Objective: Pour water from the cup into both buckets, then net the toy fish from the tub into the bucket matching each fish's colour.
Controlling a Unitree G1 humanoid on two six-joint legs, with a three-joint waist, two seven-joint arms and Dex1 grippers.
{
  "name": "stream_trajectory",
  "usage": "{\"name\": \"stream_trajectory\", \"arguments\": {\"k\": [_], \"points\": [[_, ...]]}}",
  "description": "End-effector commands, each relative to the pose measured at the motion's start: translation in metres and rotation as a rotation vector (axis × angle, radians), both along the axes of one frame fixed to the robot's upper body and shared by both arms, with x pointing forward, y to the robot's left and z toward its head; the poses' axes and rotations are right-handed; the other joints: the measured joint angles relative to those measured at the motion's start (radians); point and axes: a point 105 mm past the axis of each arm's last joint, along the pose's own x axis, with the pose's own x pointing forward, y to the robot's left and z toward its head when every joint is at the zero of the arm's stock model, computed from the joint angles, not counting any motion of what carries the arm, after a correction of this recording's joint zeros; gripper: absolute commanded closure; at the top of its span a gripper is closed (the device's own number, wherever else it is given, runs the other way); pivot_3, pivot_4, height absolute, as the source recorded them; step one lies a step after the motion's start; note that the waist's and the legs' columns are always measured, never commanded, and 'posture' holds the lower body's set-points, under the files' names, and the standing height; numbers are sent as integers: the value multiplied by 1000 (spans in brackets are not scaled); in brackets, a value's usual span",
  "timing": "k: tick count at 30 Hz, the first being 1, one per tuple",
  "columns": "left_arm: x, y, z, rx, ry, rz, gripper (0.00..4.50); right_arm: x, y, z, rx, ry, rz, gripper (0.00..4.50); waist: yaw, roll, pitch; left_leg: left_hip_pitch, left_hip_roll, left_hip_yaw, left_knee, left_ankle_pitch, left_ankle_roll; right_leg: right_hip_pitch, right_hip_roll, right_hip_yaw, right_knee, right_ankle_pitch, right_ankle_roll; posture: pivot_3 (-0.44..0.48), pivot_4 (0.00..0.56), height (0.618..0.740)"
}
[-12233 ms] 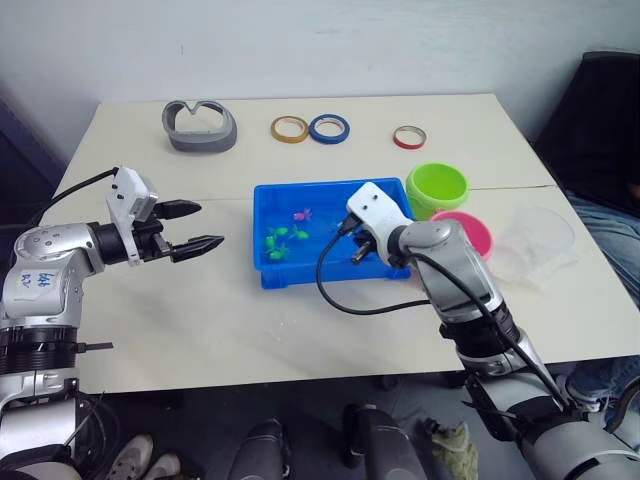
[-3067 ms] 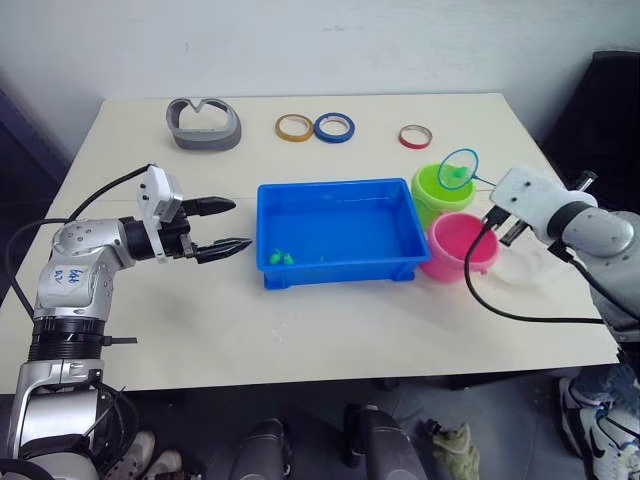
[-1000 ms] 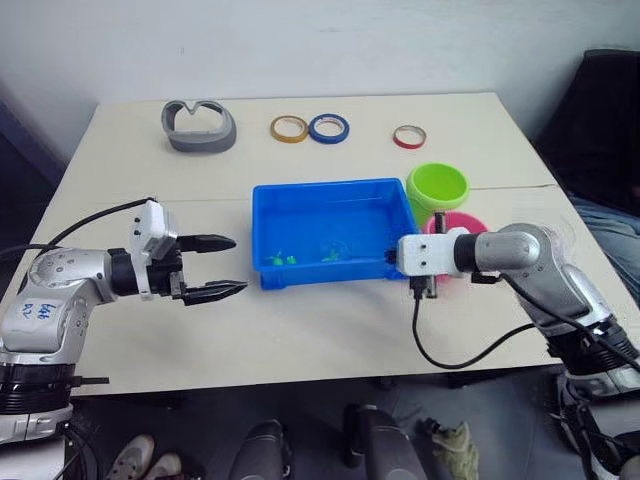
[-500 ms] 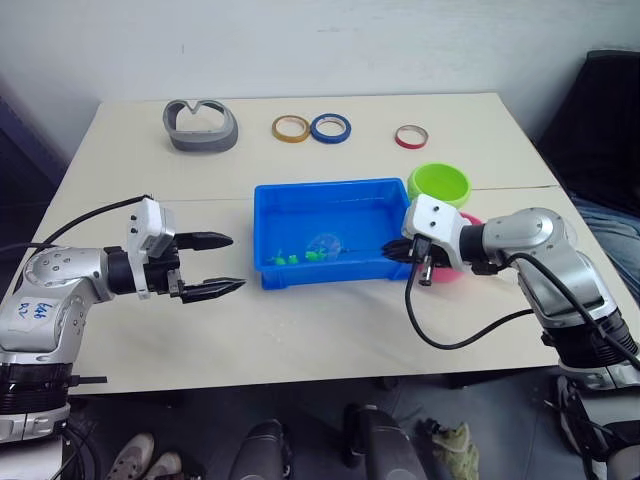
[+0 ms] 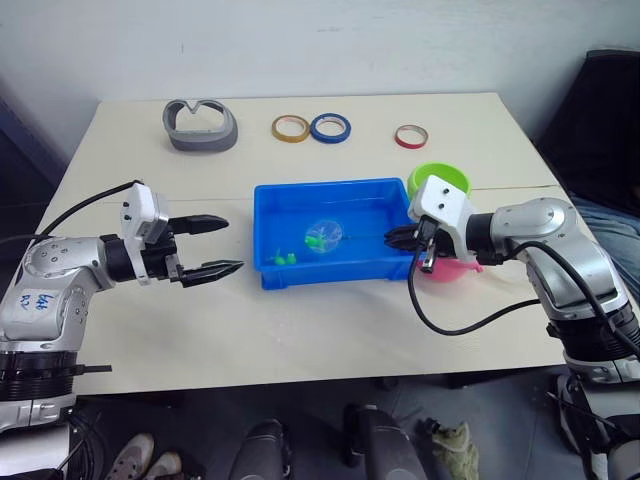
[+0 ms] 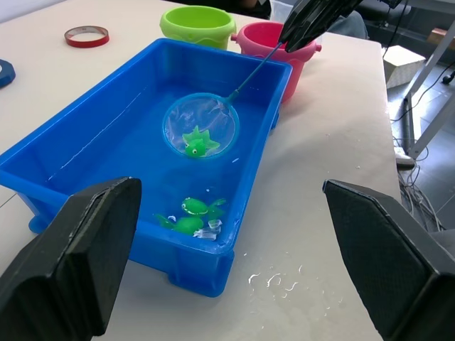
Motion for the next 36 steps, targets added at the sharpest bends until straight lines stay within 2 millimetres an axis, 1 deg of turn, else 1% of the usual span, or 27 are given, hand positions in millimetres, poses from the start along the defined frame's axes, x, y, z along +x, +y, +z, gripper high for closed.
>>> {"name": "stream_trajectory", "arguments": {"k": [1,3,6,8,10,13,15,17,21,24,28,29,32,36], "points": [[2,0,10,3,-48,-5,31,-1,-7,25,24,-80,-20,4500,0,0,0,0,0,0,0,0,0,0,0,0,0,0,0,0,150,713],[4,-1,12,-2,-52,-8,31,-1,-12,30,40,-90,-41,4500,1,0,0,0,0,0,0,0,0,0,0,0,0,0,0,0,150,713],[9,-3,14,-10,-59,-15,31,1,-28,47,63,-126,-106,4500,2,0,0,0,0,0,0,0,0,0,0,0,0,0,0,0,150,713],[13,-5,15,-14,-65,-23,31,1,-43,60,82,-153,-163,4500,6,0,0,0,0,0,0,0,0,0,0,-1,0,0,0,0,150,713],[16,-8,16,-24,-69,-32,31,3,-62,70,88,-179,-233,4500,10,0,0,0,0,0,0,0,0,0,0,-1,0,0,0,0,150,713],[20,-13,15,-28,-72,-48,31,6,-98,82,73,-238,-372,4500,18,0,0,0,0,1,0,0,1,0,0,-3,0,0,0,0,150,713],[22,-15,14,-31,-73,-56,31,8,-116,86,60,-265,-444,4500,21,0,0,0,0,2,0,0,1,0,0,-5,-1,0,0,0,150,713],[24,-17,14,-32,-75,-61,31,11,-129,86,49,-283,-500,4500,20,0,0,0,0,3,0,-1,1,0,0,-6,-1,0,0,0,150,713],[25,-19,13,-32,-76,-70,31,19,-152,79,-16,-326,-606,4500,20,0,0,1,0,4,0,0,1,0,1,-6,-1,0,0,0,150,713],[26,-20,13,-31,-76,-76,31,22,-156,72,-99,-367,-623,4500,21,0,0,1,0,4,0,0,1,-1,1,-6,-1,0,0,0,150,713],[27,-21,13,-30,-75,-83,31,23,-154,64,-262,-464,-605,4500,23,0,0,1,0,5,0,0,1,-1,1,-5,-1,1,1,0,150,713],[28,-21,13,-30,-74,-85,31,23,-153,63,-285,-479,-601,4500,22,0,0,1,0,5,0,0,1,-1,1,-5,-1,1,1,0,150,713],[28,-23,12,-30,-72,-91,31,22,-151,63,-425,-571,-590,4500,21,0,0,1,0,5,0,0,1,-1,1,-5,-1,1,1,0,150,713],[28,-24,11,-31,-67,-98,31,19,-141,64,-603,-717,-528,4500,22,0,0,1,0,5,0,0,1,-1,1,-5,-1,1,1,0,150,713]]}}
